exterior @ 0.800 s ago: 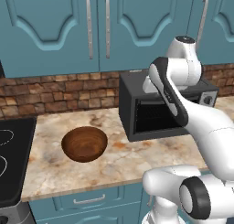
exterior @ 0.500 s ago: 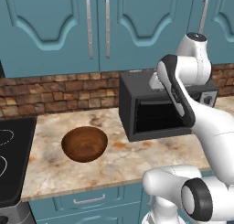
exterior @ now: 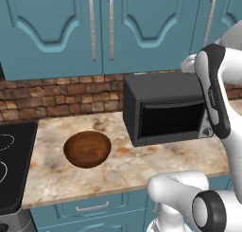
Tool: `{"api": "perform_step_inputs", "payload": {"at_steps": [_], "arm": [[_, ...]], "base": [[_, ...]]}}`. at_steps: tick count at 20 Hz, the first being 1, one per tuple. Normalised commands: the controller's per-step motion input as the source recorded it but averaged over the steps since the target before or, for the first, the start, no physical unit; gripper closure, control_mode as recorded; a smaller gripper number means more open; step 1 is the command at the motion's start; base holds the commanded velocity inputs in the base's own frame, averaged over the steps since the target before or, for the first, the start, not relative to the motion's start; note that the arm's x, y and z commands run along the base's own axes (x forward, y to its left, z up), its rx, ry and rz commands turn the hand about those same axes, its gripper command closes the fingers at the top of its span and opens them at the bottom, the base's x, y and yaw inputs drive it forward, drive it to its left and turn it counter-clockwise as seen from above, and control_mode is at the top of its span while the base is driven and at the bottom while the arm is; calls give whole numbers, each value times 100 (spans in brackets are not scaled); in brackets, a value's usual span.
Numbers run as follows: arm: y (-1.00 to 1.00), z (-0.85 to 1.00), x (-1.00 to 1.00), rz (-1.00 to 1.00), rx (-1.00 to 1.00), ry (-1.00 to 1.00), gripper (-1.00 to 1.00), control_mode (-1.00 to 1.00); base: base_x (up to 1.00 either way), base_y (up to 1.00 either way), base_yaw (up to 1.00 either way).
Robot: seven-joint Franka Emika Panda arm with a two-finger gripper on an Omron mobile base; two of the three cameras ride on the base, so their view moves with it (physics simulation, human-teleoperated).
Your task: Open the cabinet and setup a tea strainer by placing it in the bowl upright.
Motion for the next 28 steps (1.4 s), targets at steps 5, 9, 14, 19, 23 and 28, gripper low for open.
{"api": "perform_step_inputs", "payload": {"at_steps": [5, 9, 14, 19, 23, 28], "arm": [[-44, 77, -8, -19, 0, -9, -100, -100], [-43, 35, 14, -27, 0, 0, -100, -100], [-32, 25, 28, -15, 0, -7, -100, -100], [-18, 5, 58, 2, 2, -6, -100, -100], [-11, 0, 64, 15, 1, 0, -100, -100], [-12, 0, 45, 11, 0, -6, -100, -100]], "base": [[0, 0, 0], [0, 0, 0], [0, 0, 0], [0, 0, 0], [0, 0, 0], [0, 0, 0]]}}
